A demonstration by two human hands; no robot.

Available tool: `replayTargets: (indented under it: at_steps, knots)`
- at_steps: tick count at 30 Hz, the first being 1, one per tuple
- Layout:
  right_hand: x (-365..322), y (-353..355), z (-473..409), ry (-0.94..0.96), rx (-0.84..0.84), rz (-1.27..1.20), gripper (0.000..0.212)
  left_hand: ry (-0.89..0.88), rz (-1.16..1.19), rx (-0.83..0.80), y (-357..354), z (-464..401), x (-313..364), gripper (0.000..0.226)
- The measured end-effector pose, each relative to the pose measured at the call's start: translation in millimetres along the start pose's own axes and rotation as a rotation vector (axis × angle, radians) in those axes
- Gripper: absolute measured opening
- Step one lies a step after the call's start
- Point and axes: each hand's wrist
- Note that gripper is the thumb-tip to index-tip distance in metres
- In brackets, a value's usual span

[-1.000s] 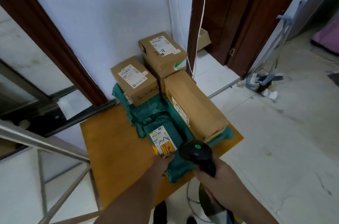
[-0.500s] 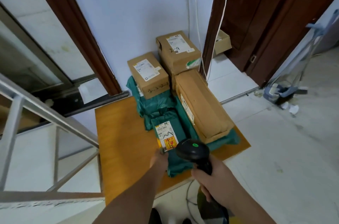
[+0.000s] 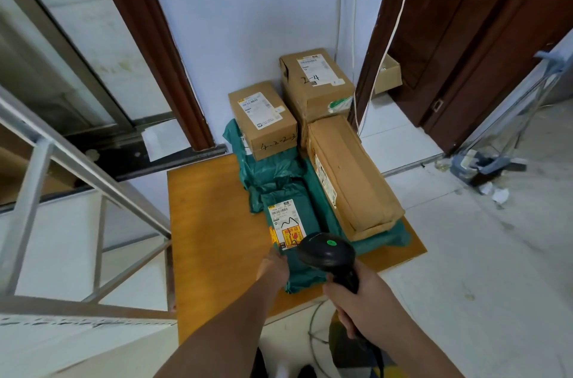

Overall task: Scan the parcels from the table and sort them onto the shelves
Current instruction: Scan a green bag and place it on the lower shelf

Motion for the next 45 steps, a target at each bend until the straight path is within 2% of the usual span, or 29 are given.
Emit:
replayTargets:
  at_steps: [5, 9, 12, 14, 17, 19, 22, 25, 29, 32, 35, 39, 45]
  knots:
    - [-1, -1, -1, -0.005, -0.018, 0.000, 0.008, 0.091, 0.048, -0.052, -3, 4, -1, 0.038]
    - [-1, -2, 1, 0.006, -0.008, -0.008, 0.008, 0.255, 0.094, -0.133, -7, 17, 2, 0.079]
    - [-1, -3, 1, 0.008, 0.008, -0.023, 0.008, 0.291, 0.114, -0.103, -11, 18, 13, 0.092]
    - [0, -3, 0, 0.012, 0.011, -0.020, 0.008, 0.354, 0.182, -0.078, -13, 16, 20, 0.082]
    - [2, -1, -1, 0.011, 0.012, -0.022, 0.008, 0.461, 0.344, -0.050, -13, 10, 23, 0.049]
    - [3, 1, -1, 0.008, 0.019, -0.036, 0.007, 0.429, 0.391, -0.093, -15, 10, 23, 0.037]
    - [4, 3, 0, 0.006, 0.050, -0.069, 0.006, 0.382, 0.519, -0.206, -10, 16, 17, 0.035]
    - [2, 2, 0, 0.036, 0.082, -0.092, 0.005, 0.362, 0.726, -0.276, 7, 29, 5, 0.049]
    - [-6, -7, -4, 0.122, 0.139, -0.100, 0.006, 0.230, 0.848, -0.316, 23, 41, -9, 0.073]
    - [-14, -15, -6, 0.208, 0.186, -0.089, 0.006, 0.103, 0.880, -0.307, 36, 48, -2, 0.068]
    - [-25, -22, -5, 0.262, 0.191, -0.106, 0.006, -0.020, 0.849, -0.252, 49, 54, 5, 0.075]
    - [-35, -26, 2, 0.326, 0.222, -0.099, 0.008, -0.071, 0.849, -0.199, 63, 63, 7, 0.065]
    - [-35, -29, 14, 0.356, 0.216, -0.105, 0.012, -0.133, 0.877, -0.197, 66, 69, 1, 0.083]
Point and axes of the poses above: each hand's wrist, its own z-axis away from the middle knuckle, its own y-axis out of the back of the hand, x = y × z, and after that the axes turned 14 degrees about x, right-handed
